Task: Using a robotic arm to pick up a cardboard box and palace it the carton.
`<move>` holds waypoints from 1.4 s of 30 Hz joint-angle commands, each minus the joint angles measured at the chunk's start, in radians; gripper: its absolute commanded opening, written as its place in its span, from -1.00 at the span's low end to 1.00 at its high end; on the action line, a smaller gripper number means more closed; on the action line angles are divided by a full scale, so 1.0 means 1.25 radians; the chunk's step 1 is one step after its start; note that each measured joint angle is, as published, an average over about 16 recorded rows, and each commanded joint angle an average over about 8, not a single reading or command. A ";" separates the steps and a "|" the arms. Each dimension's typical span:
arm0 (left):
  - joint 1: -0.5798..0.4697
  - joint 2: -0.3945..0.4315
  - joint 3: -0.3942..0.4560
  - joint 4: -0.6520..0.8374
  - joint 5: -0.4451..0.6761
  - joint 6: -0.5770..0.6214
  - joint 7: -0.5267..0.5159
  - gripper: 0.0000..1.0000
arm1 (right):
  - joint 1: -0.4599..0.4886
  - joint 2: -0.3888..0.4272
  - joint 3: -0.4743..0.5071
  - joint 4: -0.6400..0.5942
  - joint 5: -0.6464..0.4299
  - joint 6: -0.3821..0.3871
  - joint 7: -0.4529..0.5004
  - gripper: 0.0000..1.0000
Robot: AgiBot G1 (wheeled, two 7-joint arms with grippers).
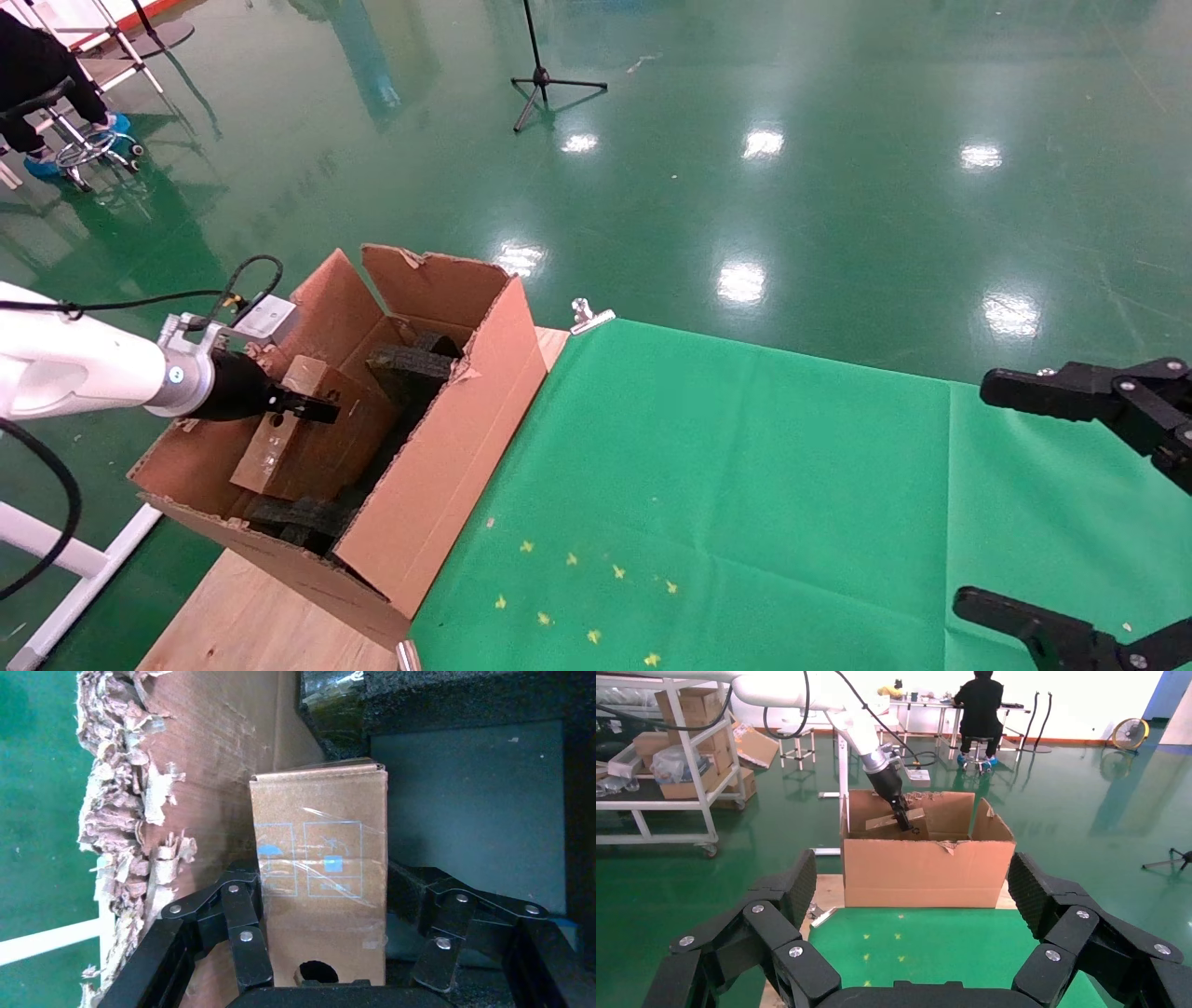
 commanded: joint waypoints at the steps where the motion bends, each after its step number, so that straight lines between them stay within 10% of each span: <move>1: -0.001 0.000 0.001 0.000 0.001 0.001 0.001 1.00 | 0.000 0.000 0.000 0.000 0.000 0.000 0.000 1.00; 19: -0.028 -0.019 -0.013 -0.027 -0.017 0.034 0.027 1.00 | 0.000 0.000 0.000 0.000 0.000 0.000 0.000 1.00; 32: -0.011 -0.173 -0.186 -0.176 -0.295 0.329 0.176 1.00 | 0.000 0.000 0.000 0.000 0.000 0.000 0.000 1.00; 42: 0.015 -0.200 -0.210 -0.216 -0.356 0.363 0.229 1.00 | 0.000 0.000 0.000 -0.001 0.000 0.000 0.000 1.00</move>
